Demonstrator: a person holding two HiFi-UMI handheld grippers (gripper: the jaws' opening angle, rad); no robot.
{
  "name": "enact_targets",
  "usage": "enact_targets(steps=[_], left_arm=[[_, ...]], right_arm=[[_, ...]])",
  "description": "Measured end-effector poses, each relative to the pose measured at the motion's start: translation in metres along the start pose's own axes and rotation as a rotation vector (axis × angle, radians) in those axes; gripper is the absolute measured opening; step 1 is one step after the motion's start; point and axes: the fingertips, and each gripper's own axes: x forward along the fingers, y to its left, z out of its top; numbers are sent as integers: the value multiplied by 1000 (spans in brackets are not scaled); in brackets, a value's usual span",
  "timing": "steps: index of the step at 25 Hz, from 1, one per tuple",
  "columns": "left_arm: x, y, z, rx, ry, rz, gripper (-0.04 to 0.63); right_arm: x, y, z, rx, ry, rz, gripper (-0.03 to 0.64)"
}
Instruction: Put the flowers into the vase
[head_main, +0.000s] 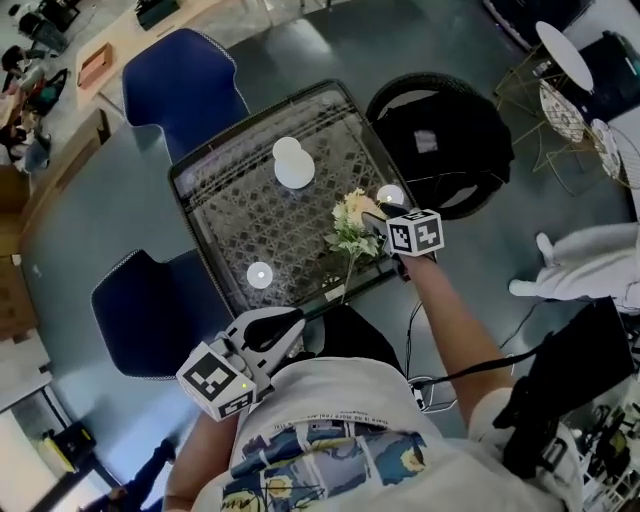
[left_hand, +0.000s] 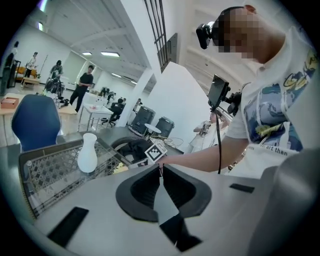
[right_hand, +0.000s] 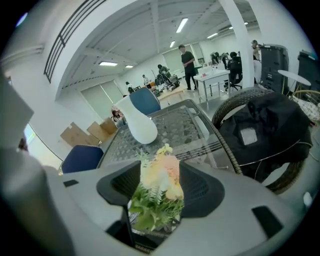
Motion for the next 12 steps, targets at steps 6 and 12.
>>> enact_targets(steps=[6, 12], left_arm=[[13, 8, -2, -44, -5, 49, 11], [22, 9, -1, -60, -19, 80, 11]], right_arm=[[42, -23, -11, 179, 62, 129, 242], [58, -30, -17, 301, 76, 214, 233]])
